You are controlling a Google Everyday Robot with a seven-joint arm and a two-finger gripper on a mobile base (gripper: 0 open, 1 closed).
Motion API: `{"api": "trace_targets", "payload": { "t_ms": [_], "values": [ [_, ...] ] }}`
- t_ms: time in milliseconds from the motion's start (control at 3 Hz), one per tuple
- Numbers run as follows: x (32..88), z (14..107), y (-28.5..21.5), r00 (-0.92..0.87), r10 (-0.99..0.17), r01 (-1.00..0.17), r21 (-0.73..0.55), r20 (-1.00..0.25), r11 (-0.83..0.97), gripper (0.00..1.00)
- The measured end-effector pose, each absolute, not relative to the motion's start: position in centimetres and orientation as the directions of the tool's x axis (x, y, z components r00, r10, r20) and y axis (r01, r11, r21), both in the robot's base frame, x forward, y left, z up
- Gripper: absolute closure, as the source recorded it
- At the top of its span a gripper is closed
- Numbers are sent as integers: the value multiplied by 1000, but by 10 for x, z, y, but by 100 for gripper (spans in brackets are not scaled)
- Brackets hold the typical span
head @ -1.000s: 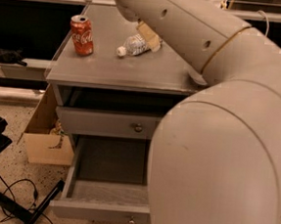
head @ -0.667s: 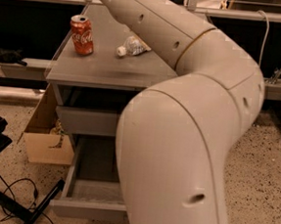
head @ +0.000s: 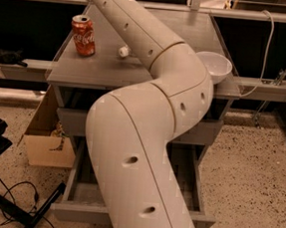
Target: Place blue plastic bottle into middle drawer
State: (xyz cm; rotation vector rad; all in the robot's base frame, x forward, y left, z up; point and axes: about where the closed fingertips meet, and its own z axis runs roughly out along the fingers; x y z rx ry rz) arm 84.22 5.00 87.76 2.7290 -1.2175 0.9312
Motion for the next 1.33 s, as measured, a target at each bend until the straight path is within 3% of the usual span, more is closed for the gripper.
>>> {"api": "trace_targets", "payload": {
  "t_ms": [667,1333],
  "values": [
    [863,827,33,569,-624,-694,-95,535,-714,0],
    [868,816,10,568,-615,-707,-57,547,-705,42]
  ]
}}
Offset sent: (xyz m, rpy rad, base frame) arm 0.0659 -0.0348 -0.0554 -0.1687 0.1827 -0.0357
